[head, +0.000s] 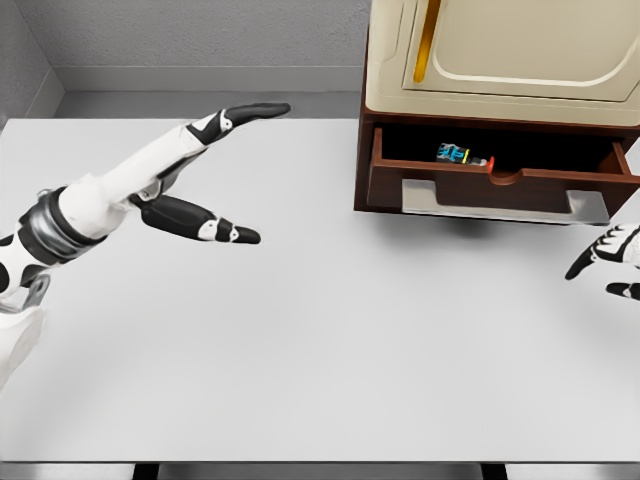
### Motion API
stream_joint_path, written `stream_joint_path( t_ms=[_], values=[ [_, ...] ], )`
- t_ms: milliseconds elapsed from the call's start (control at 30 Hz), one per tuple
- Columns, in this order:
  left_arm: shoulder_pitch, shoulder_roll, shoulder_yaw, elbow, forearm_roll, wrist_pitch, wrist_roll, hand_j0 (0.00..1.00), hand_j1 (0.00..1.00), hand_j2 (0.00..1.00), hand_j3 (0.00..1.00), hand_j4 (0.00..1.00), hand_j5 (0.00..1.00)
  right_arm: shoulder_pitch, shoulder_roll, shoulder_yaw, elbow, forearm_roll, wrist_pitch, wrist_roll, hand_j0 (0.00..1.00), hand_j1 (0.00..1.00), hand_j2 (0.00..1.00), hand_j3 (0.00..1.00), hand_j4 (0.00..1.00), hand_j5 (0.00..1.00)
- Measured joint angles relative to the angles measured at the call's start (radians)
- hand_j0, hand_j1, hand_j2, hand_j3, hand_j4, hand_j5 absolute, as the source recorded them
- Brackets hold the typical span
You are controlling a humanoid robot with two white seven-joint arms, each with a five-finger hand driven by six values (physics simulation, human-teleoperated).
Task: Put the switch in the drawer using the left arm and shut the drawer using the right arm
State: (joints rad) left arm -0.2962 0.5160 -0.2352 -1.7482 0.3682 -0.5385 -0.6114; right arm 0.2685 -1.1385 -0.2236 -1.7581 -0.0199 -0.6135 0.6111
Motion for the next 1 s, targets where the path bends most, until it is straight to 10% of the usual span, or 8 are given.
stream_joint_path(
  t_ms=[367, 1000],
  values=[
    [0.078, 0.107, 0.156, 0.423, -0.007, -0.072, 0.000, 1.00, 1.00, 1.00, 1.00, 1.00, 1.00, -0.120, 0.000, 0.119, 0.007, 0.002, 0.000, 0.002, 0.63, 0.63, 0.63, 0.63, 0.63, 0.63],
    [0.080, 0.101, 0.168, 0.470, -0.007, -0.074, 0.000, 1.00, 1.00, 1.00, 1.00, 1.00, 1.00, -0.267, 0.010, 0.238, 0.085, 0.008, 0.000, 0.001, 0.67, 0.67, 0.67, 0.67, 0.67, 0.67]
  ],
)
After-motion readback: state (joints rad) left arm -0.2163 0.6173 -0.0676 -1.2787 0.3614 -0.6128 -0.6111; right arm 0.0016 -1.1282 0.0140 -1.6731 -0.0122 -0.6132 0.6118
